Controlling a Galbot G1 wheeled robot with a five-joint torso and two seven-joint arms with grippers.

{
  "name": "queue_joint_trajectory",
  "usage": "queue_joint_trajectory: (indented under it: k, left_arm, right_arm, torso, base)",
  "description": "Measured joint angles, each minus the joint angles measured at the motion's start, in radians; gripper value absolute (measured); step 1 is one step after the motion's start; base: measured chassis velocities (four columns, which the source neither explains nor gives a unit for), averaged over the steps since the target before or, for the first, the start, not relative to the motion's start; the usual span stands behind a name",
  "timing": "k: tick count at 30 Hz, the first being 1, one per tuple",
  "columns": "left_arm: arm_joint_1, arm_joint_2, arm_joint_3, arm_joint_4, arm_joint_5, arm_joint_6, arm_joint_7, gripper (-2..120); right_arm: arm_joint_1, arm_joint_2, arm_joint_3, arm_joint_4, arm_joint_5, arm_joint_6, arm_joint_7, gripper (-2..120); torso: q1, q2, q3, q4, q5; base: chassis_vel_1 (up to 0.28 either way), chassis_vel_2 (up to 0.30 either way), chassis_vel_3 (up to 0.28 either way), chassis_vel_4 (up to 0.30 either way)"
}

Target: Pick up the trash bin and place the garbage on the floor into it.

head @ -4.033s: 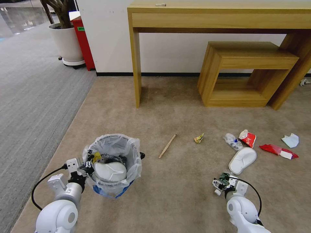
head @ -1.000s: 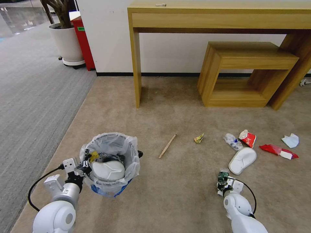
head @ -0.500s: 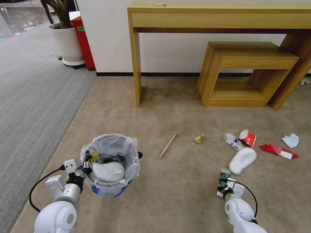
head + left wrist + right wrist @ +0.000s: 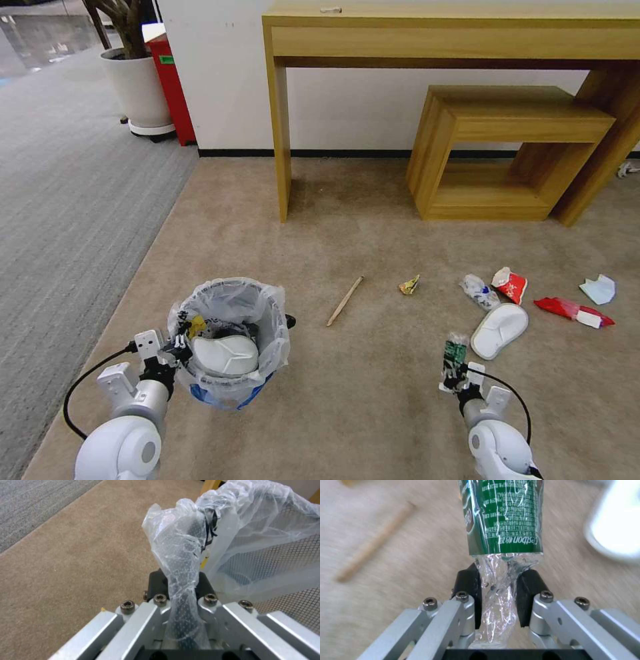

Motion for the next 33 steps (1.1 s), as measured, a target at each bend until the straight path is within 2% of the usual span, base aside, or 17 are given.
queue_joint_trajectory:
  k: [3,9,15,19,33]
  left_arm:
    - [0.002,-0.004,0.004,-0.002,0.007,-0.001,0.002,3]
    - [0.005,-0.005,0.01,-0.005,0.016,-0.002,0.004,3]
    - [0.007,-0.006,0.021,-0.009,0.027,-0.002,0.008,3]
    - [0.009,-0.006,0.028,-0.009,0.035,-0.002,0.013,3]
    - [0.016,0.009,0.051,-0.007,0.068,-0.003,0.035,3]
  right_arm:
    - [-0.018,-0.004,0.019,0.029,-0.014,0.073,-0.131,18]
    - [-0.033,-0.013,0.037,0.062,-0.025,0.148,-0.23,18]
    - [-0.047,-0.03,0.064,0.11,-0.031,0.239,-0.41,18]
    - [-0.053,-0.035,0.069,0.145,-0.029,0.265,-0.495,18]
    - [-0.056,-0.073,0.045,0.309,0.006,0.276,-0.646,14]
  torso:
    - [0.0,0.0,0.0,0.0001,0.0]
    - [0.0,0.0,0.0,0.0001,0.0001]
    - [0.0,0.0,0.0,0.0,0.0001]
    - [0.0,0.0,0.0,0.0001,0.0001]
    - [0.0,0.0,0.0,0.0001,0.0]
  base:
    - [0.0,0.0,0.0,0.0]
    - [0.0,0.0,0.0,0.0]
    - [0.0,0.0,0.0,0.0]
    - [0.0,0.0,0.0,0.0]
    - [0.0,0.0,0.0,0.0]
